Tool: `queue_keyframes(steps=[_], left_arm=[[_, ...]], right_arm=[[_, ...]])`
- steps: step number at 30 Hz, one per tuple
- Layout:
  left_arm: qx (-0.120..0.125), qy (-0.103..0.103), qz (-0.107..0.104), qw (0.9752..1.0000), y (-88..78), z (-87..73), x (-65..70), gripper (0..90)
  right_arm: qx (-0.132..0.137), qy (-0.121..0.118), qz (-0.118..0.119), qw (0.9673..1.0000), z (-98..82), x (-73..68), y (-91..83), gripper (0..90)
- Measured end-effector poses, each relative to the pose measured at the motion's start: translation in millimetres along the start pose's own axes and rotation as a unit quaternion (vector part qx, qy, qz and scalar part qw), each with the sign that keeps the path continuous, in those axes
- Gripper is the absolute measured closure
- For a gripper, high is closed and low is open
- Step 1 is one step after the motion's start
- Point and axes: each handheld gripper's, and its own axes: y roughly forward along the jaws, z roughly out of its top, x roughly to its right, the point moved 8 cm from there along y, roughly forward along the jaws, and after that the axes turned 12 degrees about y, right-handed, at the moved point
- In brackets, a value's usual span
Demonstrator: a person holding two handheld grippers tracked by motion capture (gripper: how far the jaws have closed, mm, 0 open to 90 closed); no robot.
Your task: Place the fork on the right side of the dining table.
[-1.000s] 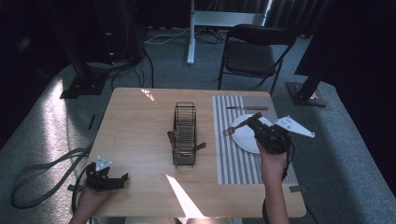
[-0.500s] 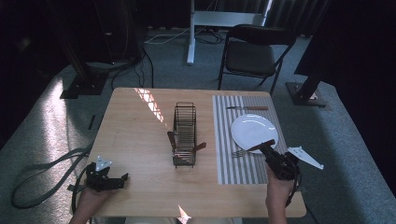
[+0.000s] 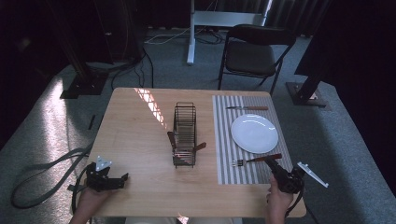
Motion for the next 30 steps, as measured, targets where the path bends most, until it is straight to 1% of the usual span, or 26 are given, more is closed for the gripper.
queue_keyframes(steps=[1,2,4,5,8,10,11,12,14,15,16,17,18,19,20,21,22,23,24,25,26,27,28,29,30], left_arm=[[0.0,-0.001,0.0,1.0,0.0,0.0,0.1,0.2],[0.0,0.0,0.0,1.0,0.0,0.0,0.1,0.2],[0.0,0.0,0.0,1.0,0.0,0.0,0.0,0.3],[0.0,0.0,0.0,1.0,0.0,0.0,0.0,0.3],[0.0,-0.001,0.0,1.0,0.0,0.0,0.1,0.2],[0.0,-0.001,0.0,1.0,0.1,0.0,0.1,0.3],[0.0,-0.001,0.0,1.0,0.1,0.0,0.1,0.3],[0.0,-0.001,0.0,1.0,0.0,0.0,0.1,0.3],[0.0,-0.001,0.0,1.0,0.0,0.0,0.1,0.3],[0.0,-0.001,0.0,1.0,0.0,0.0,0.1,0.2],[0.0,-0.001,0.0,1.0,0.0,0.0,0.1,0.3],[0.0,-0.001,0.0,1.0,0.0,0.0,0.1,0.3],[0.0,-0.001,0.0,1.0,0.0,0.0,0.1,0.3],[0.0,-0.001,0.0,1.0,0.0,0.0,0.1,0.2],[0.0,0.0,0.0,1.0,0.1,0.1,0.1,0.3],[0.0,0.0,0.0,1.0,0.1,0.1,0.1,0.3],[0.0,-0.001,0.0,1.0,0.0,0.0,0.1,0.2],[0.0,-0.001,0.0,1.0,0.0,0.0,0.1,0.3],[0.0,-0.001,0.0,1.0,0.0,0.0,0.1,0.3],[0.0,-0.001,0.0,1.0,0.0,0.0,0.1,0.3],[0.0,0.0,0.0,1.0,0.0,0.0,0.0,0.2],[0.0,0.0,0.0,1.0,0.0,0.0,0.0,0.2],[0.0,0.0,0.0,1.0,0.0,0.0,0.0,0.3],[0.0,0.0,0.0,1.0,0.0,0.0,0.0,0.2],[0.0,-0.001,0.001,1.0,0.1,0.1,0.2,0.3]], right_arm=[[0.003,0.014,0.009,0.9999,-0.6,2.1,-0.7,81.2],[0.003,0.021,0.012,0.9997,-1.8,3.6,-0.9,81.2],[-0.003,0.022,0.005,0.9998,-6.3,6.3,1.4,81.2],[-0.005,0.025,0.005,0.9997,-8.7,7.5,3.0,81.2],[0.003,0.047,0.005,0.9989,-8.1,15.1,3.6,81.1],[0.001,0.07,0.004,0.9975,-6.9,23.7,3.8,80.7],[0.001,0.07,0.004,0.9975,-6.9,23.7,3.8,80.7],[-0.004,0.096,-0.007,0.9953,-6.7,35.0,3.5,78.6],[-0.011,0.122,-0.024,0.9922,-8.4,47.1,3.3,76.1],[-0.011,0.122,-0.024,0.9922,-8.4,47.1,3.3,76.1],[-0.021,0.137,-0.046,0.9893,-11.1,57.9,3.5,73.4],[-0.021,0.137,-0.046,0.9893,-11.1,57.9,3.5,73.4],[-0.025,0.146,-0.062,0.9869,-12.4,64.3,4.4,71.1],[-0.028,0.148,-0.073,0.9859,-12.7,67.1,5.1,69.4],[-0.036,0.146,-0.087,0.9848,-12.9,70.8,6.6,67.4],[-0.036,0.146,-0.087,0.9848,-12.9,70.8,6.6,67.4],[-0.044,0.145,-0.112,0.9821,-11.9,76.9,9.2,65.1],[-0.044,0.145,-0.112,0.9821,-11.9,76.9,9.2,65.1],[-0.055,0.137,-0.131,0.9803,-10.9,81.7,12.4,63.6],[-0.06,0.128,-0.141,0.9799,-10.3,83.6,14.1,63.8],[-0.066,0.12,-0.143,0.9802,-9.1,84.1,15.6,63.8],[-0.066,0.12,-0.143,0.9802,-9.1,84.1,15.6,63.8],[-0.069,0.111,-0.154,0.9793,-4.6,84.6,17.2,59.0],[-0.069,0.111,-0.154,0.9793,-4.6,84.6,17.2,59.0],[-0.072,0.097,-0.168,0.9783,1.1,84.8,19.0,54.7]])
